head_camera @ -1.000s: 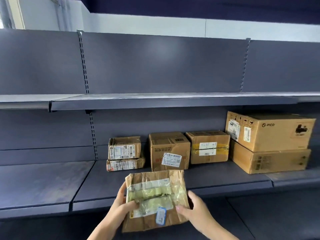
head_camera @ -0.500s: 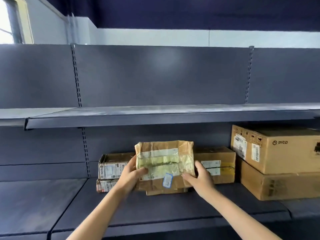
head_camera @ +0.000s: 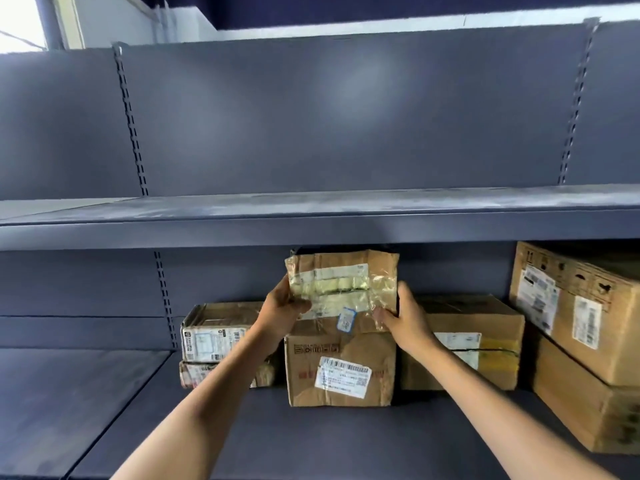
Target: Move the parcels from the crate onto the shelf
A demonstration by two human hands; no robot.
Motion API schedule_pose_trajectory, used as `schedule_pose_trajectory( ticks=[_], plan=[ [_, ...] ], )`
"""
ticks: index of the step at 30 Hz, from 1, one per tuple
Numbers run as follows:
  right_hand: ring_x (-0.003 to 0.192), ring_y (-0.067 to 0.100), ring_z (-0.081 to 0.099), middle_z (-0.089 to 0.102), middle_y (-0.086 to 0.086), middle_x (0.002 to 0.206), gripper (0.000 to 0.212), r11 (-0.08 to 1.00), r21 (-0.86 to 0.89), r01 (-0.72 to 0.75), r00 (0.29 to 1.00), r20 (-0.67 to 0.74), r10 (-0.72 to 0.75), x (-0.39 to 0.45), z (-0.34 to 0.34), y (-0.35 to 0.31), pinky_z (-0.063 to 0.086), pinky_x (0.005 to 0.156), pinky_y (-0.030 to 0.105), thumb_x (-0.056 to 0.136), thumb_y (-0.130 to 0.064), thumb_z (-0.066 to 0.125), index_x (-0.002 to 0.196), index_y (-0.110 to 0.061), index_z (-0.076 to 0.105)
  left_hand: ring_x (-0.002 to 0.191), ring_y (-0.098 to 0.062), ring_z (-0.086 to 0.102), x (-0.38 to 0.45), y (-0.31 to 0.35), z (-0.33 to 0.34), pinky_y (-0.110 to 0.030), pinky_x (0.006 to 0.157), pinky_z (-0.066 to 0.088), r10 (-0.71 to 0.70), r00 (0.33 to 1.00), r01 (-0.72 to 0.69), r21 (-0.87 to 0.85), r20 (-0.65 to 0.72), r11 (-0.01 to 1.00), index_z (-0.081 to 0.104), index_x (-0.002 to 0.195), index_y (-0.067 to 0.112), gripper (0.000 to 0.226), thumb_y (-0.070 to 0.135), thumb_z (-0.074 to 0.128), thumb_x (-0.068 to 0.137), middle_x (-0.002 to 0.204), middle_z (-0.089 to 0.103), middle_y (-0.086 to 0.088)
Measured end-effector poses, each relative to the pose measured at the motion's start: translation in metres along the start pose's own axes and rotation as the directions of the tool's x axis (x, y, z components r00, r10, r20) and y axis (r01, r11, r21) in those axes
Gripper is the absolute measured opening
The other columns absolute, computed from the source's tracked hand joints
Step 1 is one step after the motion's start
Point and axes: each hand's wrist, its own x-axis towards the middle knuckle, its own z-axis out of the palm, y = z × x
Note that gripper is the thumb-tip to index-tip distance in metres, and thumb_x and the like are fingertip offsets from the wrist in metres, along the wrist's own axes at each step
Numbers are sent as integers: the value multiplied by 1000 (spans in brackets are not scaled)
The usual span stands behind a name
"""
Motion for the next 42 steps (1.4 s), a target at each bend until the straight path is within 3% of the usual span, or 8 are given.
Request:
schedule_pose_trajectory(
  ticks=[6, 12, 19, 25, 29, 33, 38, 42],
  plan=[
    [106, 24, 57, 61, 9, 112, 40, 999, -35, 5, 1000, -9, -6, 10, 10, 19, 43, 81, 30, 83, -5, 66, 117, -4, 45, 75, -6, 63, 16, -24, 0, -25, 74, 53, 11, 1000, -9, 120, -17, 993, 51, 116, 13, 50, -22, 50, 81, 87, 64, 3],
    [106, 25, 57, 61, 12, 114, 37, 999, -39, 7, 1000, -16, -8, 15, 17, 27, 47, 85, 34, 84, -7, 64, 115, -4, 44, 91, -21, 62, 29, -38, 1, -40, 86, 53, -29, 997, 44, 224, -69, 974, 52, 117, 16, 45, -12, 56, 82, 94, 65, -1],
    [108, 29, 57, 59, 15, 117, 36, 999, -33, -6, 999, -32, 5, 15, 22, 30, 48, 89, 46, 88, -8, 60, 117, -3, 41, 80, -10, 61, 35, -45, 5, -19, 63, 55, -36, 993, 58, 195, -113, 979, 48, 120, 14, 46, -14, 54, 83, 89, 62, 4],
    [113, 28, 54, 57, 15, 121, 35, 1000, -13, -11, 1000, -22, 10, 13, 22, 32, 47, 88, 37, 89, -5, 57, 120, -2, 41, 90, -17, 60, 36, -49, 11, -32, 76, 53, -58, 980, 107, 255, -191, 961, 46, 125, 15, 44, -5, 55, 86, 92, 60, 7],
    [117, 26, 52, 55, 15, 125, 37, 1000, -4, -17, 1000, -11, 17, 10, 23, 33, 42, 88, 30, 89, -6, 57, 122, -3, 40, 98, -28, 62, 33, -49, 15, -44, 82, 55, -91, 962, 173, 315, -257, 933, 46, 125, 14, 38, 7, 57, 88, 106, 63, -7],
    [123, 27, 48, 52, 13, 131, 47, 1000, 3, -22, 1000, -5, 22, 7, 22, 33, 40, 96, 33, 87, 0, 57, 129, -6, 38, 93, -33, 65, 26, -45, 16, -41, 75, 55, -92, 945, 205, 347, -315, 915, 46, 124, 14, 40, 13, 61, 87, 108, 63, -9],
    [130, 23, 41, 43, 10, 141, 67, 997, 54, -60, 998, -4, 60, -6, 15, 35, 32, 94, 23, 86, -5, 61, 143, -14, 26, 107, -29, 63, 11, -34, 9, -45, 92, 51, -12, 937, 150, 374, -348, 915, 36, 139, 11, 62, 2, 60, 83, 124, 63, -10],
    [132, 25, 39, 39, 13, 144, 73, 991, 40, -131, 991, -1, 131, -24, 1, 36, 33, 104, 33, 84, -2, 62, 145, -16, 23, 110, -27, 62, -12, -21, 4, -35, 90, 50, 23, 935, 156, 469, -354, 869, 43, 133, 11, 57, 1, 61, 81, 122, 64, -9]
  ],
)
